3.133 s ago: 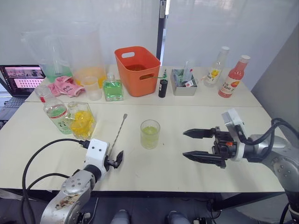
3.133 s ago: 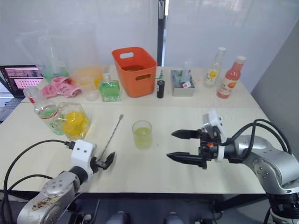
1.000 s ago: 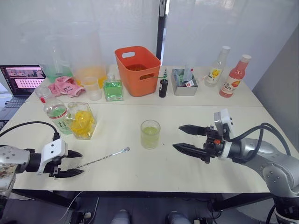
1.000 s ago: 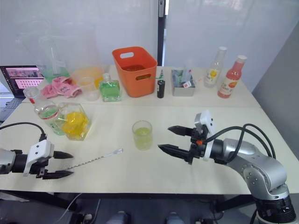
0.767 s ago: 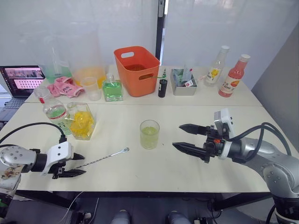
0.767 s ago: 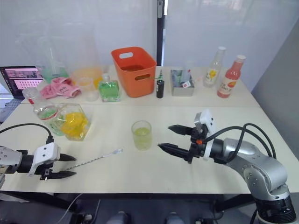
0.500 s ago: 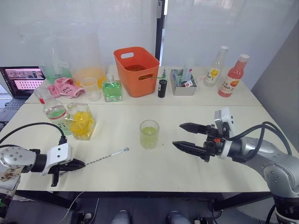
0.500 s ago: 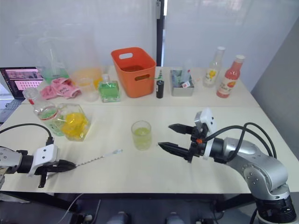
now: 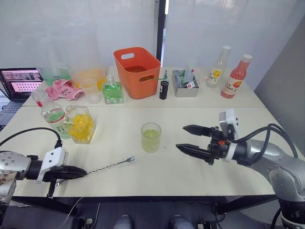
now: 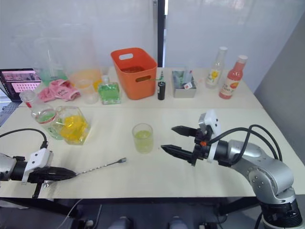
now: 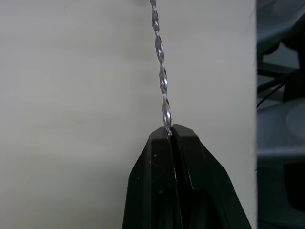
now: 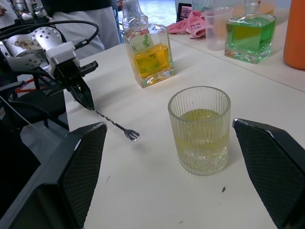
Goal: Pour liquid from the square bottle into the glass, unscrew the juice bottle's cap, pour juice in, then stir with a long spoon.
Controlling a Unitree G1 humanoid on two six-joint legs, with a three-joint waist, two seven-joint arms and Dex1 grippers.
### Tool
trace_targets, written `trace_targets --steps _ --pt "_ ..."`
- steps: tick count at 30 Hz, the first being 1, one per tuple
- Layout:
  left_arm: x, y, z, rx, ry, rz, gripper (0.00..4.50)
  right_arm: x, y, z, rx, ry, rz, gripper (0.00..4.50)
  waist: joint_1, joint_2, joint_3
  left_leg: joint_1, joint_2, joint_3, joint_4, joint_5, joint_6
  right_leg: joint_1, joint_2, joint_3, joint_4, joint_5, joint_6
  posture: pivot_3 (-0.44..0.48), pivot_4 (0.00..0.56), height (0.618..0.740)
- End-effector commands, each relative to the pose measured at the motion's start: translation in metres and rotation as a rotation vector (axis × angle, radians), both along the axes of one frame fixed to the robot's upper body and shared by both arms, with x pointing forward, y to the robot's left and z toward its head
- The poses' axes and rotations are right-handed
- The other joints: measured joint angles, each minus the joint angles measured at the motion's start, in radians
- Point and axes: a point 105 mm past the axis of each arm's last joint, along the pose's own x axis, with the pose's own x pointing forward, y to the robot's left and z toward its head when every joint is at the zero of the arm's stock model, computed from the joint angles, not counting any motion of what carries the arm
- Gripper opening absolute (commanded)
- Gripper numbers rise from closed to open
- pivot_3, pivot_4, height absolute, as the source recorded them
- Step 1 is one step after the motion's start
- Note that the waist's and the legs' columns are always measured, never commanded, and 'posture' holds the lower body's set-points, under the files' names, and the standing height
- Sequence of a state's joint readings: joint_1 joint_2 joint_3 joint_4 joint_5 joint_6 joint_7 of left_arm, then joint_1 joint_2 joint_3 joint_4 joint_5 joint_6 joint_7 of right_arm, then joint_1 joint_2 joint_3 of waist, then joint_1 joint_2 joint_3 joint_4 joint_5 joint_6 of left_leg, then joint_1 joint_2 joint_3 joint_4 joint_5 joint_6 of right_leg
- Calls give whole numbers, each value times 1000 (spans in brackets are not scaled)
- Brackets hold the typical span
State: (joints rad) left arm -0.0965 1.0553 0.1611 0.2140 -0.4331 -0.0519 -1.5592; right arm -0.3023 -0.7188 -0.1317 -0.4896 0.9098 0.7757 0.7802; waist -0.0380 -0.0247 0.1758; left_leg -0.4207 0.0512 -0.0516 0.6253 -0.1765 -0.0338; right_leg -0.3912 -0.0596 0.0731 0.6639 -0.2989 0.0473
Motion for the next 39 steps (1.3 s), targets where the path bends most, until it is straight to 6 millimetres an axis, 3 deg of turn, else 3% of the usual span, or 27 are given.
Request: trace_targets --steps 1,8,12,15,20,24,32,39 --pt "-3 -12 18 -85 -15 -20 32 -5 -1 5 16 -14 -4 4500 -1 0 0 0 0 0 0 0 0 0 0 0 0 0 0 0 150 739" --pt "13 -73 50 -425 -29 1 32 -6 -2 5 60 13 -41 4500 4 0 0 0 0 -1 1 0 0 1 0 0 0 0 1 0 150 739" --pt "19 -104 66 -616 -49 27 32 -15 21 15 185 40 5 4500 -2 -1 0 0 0 -2 1 0 0 1 0 0 0 0 1 0 150 739" --pt "21 -118 67 -665 -60 34 32 -6 41 26 309 56 -17 4500 -14 0 0 1 0 -2 1 0 0 1 1 0 1 0 1 0 150 739" --pt "22 -126 66 -689 -65 41 32 7 64 44 490 116 -40 4500 -8 0 0 1 0 -3 1 0 0 1 2 0 2 0 0 0 150 739" --pt "25 -130 70 -702 -86 33 32 4 74 51 547 151 4 4500 3 0 0 0 -1 -3 1 0 0 1 1 0 0 0 1 0 150 739" --pt "28 -138 75 -717 -113 20 32 4 77 53 583 182 24 4500 -4 0 0 0 -1 -3 1 0 0 1 1 0 1 0 1 0 150 739" --pt "29 -143 78 -722 -125 11 0 7 79 53 588 180 30 2321 -4 0 0 0 -1 -3 1 0 0 1 1 0 1 0 1 0 150 739"
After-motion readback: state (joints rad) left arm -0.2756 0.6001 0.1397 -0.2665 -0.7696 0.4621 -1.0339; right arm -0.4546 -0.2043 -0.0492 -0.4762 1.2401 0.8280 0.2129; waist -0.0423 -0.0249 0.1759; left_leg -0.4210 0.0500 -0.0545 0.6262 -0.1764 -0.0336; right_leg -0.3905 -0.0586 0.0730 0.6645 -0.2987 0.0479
